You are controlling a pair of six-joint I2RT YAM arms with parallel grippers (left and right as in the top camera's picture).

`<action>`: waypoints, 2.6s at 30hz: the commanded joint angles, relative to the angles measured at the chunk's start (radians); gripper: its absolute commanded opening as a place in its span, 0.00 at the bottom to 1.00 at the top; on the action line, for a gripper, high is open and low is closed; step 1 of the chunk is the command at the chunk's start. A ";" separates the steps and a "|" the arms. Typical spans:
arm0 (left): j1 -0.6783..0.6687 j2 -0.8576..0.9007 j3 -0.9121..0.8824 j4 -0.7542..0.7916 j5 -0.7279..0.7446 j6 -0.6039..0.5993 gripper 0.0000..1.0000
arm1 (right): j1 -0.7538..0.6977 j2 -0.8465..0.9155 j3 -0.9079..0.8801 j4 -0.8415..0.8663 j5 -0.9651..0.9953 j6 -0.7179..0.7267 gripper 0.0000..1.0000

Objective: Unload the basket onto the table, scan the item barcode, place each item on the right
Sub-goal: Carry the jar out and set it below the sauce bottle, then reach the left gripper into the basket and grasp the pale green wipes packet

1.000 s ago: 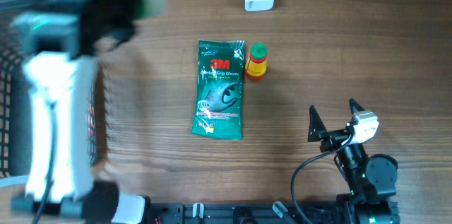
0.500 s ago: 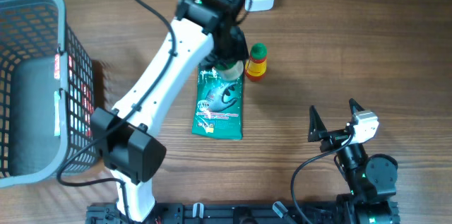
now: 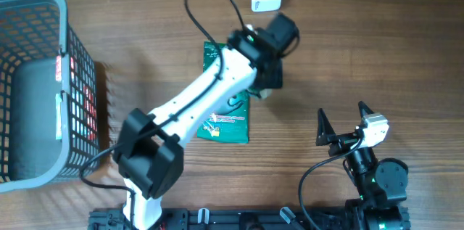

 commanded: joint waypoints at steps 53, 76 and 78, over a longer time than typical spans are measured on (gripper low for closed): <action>1.110 -0.743 -0.080 -0.287 -0.321 -0.670 1.00 | 0.003 0.000 0.001 0.005 0.017 0.014 1.00; 1.384 -0.254 -0.178 -0.106 0.002 -1.015 1.00 | 0.003 0.000 0.001 0.005 0.017 0.014 1.00; 1.384 -0.211 -0.178 -0.105 0.005 -1.085 1.00 | 0.003 0.000 0.001 0.005 0.017 0.014 1.00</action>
